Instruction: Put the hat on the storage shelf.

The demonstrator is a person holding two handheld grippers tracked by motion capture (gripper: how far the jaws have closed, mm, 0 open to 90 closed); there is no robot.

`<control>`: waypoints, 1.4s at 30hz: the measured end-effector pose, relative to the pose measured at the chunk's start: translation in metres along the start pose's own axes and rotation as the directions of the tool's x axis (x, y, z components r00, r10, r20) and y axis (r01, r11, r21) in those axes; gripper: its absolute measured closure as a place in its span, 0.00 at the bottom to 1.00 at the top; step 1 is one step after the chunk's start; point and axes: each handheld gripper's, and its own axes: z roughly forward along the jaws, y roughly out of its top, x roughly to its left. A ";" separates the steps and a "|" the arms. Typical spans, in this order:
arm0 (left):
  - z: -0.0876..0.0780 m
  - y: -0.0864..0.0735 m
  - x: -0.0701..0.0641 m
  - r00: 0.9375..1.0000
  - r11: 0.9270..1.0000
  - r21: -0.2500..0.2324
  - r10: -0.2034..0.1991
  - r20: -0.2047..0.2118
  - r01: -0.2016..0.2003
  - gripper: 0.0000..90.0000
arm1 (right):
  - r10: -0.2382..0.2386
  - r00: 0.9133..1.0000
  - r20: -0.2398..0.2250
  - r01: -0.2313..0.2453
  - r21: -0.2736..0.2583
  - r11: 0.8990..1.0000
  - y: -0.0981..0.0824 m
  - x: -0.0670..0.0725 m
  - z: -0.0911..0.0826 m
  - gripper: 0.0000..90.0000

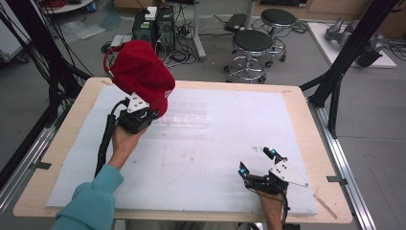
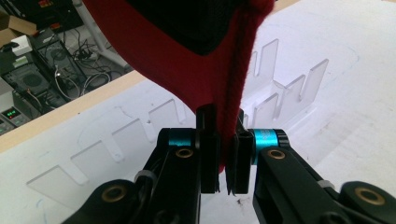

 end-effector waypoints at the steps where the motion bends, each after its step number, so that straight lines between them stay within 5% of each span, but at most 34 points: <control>1: 0.001 0.000 -0.001 1.000 1.000 0.000 0.003 -0.002 -0.003 0.95 | 0.003 1.000 0.000 -0.003 0.000 1.000 0.000 0.000 0.000 0.01; 11: 0.006 0.001 -0.015 0.998 1.000 0.008 0.010 -0.068 -0.009 0.95 | 0.013 1.000 0.023 -0.013 0.002 1.000 0.000 -0.001 0.003 0.01; 18: 0.011 -0.004 -0.017 0.998 1.000 0.025 -0.012 -0.069 0.013 0.95 | 0.001 1.000 0.026 -0.001 -0.004 1.000 0.000 -0.001 0.003 0.00; 26: 0.019 -0.011 -0.019 0.998 0.999 0.039 0.022 -0.065 -0.019 0.95 | 0.010 1.000 0.026 -0.010 -0.004 1.000 0.000 -0.001 0.002 0.00; 33: 0.023 -0.033 -0.023 0.996 1.000 -0.019 0.017 -0.084 -0.018 0.95 | 0.002 1.000 0.031 -0.002 -0.012 1.000 -0.001 0.000 0.001 0.00; 42: 0.022 -0.038 -0.021 0.997 0.999 -0.040 -0.001 -0.080 -0.003 0.90 | 0.019 0.999 0.043 -0.017 -0.038 0.999 -0.002 -0.001 -0.001 0.01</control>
